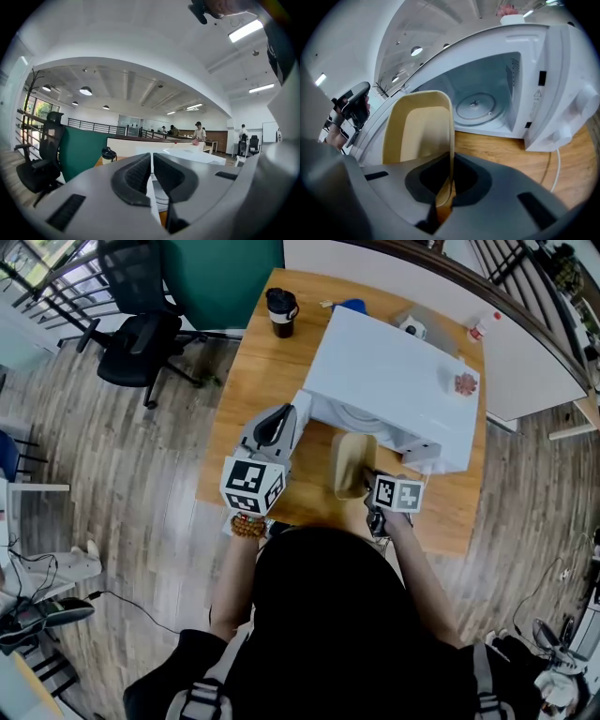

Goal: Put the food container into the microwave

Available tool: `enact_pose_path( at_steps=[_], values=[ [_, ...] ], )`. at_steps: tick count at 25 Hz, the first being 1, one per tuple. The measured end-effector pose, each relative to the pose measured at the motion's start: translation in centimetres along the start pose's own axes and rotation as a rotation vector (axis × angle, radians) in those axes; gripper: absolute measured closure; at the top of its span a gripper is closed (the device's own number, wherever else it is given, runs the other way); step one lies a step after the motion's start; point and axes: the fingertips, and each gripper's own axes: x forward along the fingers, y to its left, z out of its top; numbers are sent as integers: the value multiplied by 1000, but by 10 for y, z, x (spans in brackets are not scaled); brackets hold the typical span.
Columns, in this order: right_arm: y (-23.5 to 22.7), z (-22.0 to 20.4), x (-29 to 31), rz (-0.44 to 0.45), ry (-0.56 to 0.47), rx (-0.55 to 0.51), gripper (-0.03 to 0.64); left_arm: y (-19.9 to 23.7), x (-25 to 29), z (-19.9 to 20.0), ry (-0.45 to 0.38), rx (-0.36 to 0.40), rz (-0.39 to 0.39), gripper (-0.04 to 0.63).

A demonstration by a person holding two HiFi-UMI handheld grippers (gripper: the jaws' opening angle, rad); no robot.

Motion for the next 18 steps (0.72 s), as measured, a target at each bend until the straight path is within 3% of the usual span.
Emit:
enact_pose_path(
  at_steps=[4,10,18],
  values=[
    [-6,6,5,-13,-9,19,604,-13,5,-2,20,93,-34,560],
    [-16,18,12,-31,-32,76,604,-13,11,-2,19,40,-55,560],
    [-26,32,24,-41,-53,146,604,-11,12,-2,19,37,-59,560]
  ],
)
